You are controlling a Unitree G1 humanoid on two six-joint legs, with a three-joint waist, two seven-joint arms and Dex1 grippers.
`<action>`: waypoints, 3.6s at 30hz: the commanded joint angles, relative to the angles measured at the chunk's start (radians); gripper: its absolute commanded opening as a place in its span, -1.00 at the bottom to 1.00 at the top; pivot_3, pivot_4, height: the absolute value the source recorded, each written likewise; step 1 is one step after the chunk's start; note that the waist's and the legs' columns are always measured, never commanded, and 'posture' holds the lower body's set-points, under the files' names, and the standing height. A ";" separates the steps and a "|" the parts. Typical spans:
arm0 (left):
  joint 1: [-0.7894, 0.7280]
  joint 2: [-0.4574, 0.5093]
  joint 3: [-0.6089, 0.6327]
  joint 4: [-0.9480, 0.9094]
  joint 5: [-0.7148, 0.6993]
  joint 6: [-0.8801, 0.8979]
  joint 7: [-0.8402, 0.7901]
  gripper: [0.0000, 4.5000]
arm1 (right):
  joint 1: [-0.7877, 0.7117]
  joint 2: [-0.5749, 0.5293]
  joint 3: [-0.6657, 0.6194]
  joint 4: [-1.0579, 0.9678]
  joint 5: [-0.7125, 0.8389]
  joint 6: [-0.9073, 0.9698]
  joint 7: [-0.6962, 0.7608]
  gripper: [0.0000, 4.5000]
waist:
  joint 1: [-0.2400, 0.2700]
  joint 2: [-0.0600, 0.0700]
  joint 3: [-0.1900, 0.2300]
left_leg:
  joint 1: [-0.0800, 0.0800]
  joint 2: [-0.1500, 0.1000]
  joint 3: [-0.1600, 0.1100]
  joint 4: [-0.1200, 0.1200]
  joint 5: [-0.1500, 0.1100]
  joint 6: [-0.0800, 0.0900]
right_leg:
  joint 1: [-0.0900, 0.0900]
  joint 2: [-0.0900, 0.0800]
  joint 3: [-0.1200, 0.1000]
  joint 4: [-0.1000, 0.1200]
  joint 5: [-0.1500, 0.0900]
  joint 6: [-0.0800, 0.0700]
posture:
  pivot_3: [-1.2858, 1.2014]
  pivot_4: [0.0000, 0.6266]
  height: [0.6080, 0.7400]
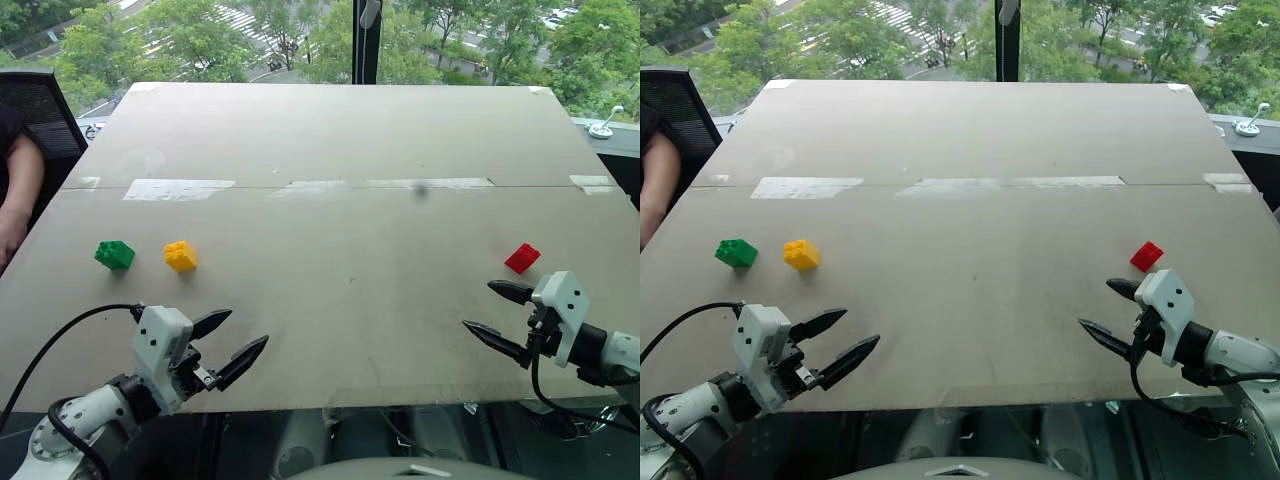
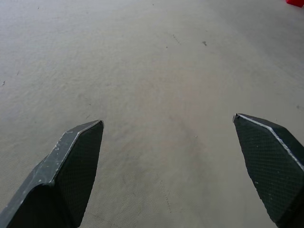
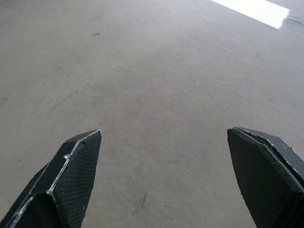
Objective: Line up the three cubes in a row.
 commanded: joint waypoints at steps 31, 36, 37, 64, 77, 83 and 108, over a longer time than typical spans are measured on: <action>-0.300 0.229 -0.127 -0.179 -0.232 0.101 -0.108 0.99 | -0.698 -0.261 0.251 0.550 -0.164 0.425 -0.016 0.93 | -0.002 0.000 0.000 | 0.001 0.000 0.005 0.002 0.002 0.005 | 0.000 0.002 0.003 0.003 0.003 -0.004 | 0.03 -0.52 1.00; -0.299 0.231 -0.123 -0.194 -0.240 0.110 -0.094 1.00 | -0.745 -0.250 0.303 0.603 -0.202 0.424 0.003 0.69 | 0.000 0.000 0.000 | 0.000 -0.001 0.005 0.002 0.002 0.005 | 0.000 0.006 0.003 0.002 0.003 -0.004 | 0.03 -0.52 1.00; -0.303 0.231 -0.121 -0.196 -0.244 0.114 -0.089 1.00 | -0.748 -0.252 0.308 0.605 -0.200 0.424 0.016 0.68 | 0.000 0.000 0.000 | -0.001 -0.001 0.005 0.002 0.002 0.006 | 0.000 0.006 0.003 0.002 0.003 -0.004 | 0.03 -0.52 1.00; -0.249 0.240 -0.066 -0.227 -0.254 0.130 -0.025 1.00 | -1.239 0.097 0.747 0.860 -0.467 0.023 0.383 -0.41 | 0.000 0.000 0.001 | -0.001 -0.001 0.005 0.003 0.002 0.006 | -0.001 0.010 0.009 0.002 0.004 -0.005 | 0.03 -0.52 1.00; -0.154 0.222 -0.007 -0.251 -0.246 0.104 -0.029 1.00 | -1.310 0.199 0.739 1.040 -0.552 -0.091 0.453 -0.41 | -0.005 0.001 0.002 | 0.001 0.001 0.005 0.002 0.002 0.005 | -0.001 0.014 0.011 0.003 0.004 -0.006 | 0.03 -0.52 1.00; -0.127 0.217 0.003 -0.251 -0.239 0.088 -0.038 1.00 | -1.324 0.218 0.737 1.080 -0.562 -0.101 0.475 -0.41 | -0.006 0.002 0.002 | 0.001 0.001 0.005 0.002 0.002 0.005 | -0.002 0.015 0.012 0.003 0.004 -0.006 | 0.03 -0.52 1.00; -0.118 -0.054 0.151 -0.082 -0.014 0.122 0.417 1.00 | -0.942 0.185 0.237 0.413 -0.011 -0.003 0.448 0.89 | -0.001 0.002 0.003 | 0.000 0.001 0.002 0.001 0.002 0.005 | -0.001 0.009 0.011 0.002 0.004 -0.006 | 0.03 -0.52 1.00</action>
